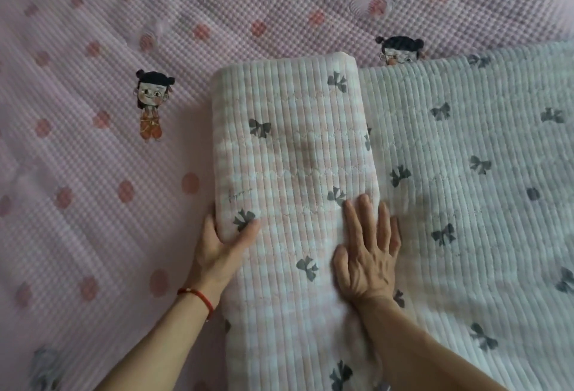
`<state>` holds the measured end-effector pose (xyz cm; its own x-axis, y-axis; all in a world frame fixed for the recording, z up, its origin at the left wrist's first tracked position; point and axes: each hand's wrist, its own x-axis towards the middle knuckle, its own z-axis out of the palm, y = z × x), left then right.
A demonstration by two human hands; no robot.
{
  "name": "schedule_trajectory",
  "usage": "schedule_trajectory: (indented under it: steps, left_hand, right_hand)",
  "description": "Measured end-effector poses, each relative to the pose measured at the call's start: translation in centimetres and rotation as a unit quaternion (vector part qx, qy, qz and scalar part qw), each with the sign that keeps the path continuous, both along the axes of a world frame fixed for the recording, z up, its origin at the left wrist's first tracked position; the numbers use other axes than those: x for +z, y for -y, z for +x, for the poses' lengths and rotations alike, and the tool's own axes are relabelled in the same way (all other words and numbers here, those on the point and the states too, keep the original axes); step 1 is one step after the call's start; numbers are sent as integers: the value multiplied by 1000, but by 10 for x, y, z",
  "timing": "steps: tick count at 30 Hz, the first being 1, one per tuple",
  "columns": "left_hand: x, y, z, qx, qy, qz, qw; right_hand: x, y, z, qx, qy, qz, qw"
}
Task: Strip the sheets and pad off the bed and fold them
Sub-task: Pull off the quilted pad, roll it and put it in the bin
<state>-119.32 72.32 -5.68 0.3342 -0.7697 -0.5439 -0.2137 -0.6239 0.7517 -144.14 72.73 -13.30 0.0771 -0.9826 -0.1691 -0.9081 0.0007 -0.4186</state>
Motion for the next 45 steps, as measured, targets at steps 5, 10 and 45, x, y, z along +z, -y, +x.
schedule_trajectory:
  steps: [5,10,45]
  left_hand:
    - [10,-20,5,-28,-130,38,990]
    - [28,-20,-7,-36,-52,32,997]
    - [64,16,-343,-203,193,46,959]
  right_hand:
    - [-3,-4,-3,2,7,-5,1000]
    - [1,-5,-9,9,35,4,999]
    - [88,35,-306,2,46,86,995]
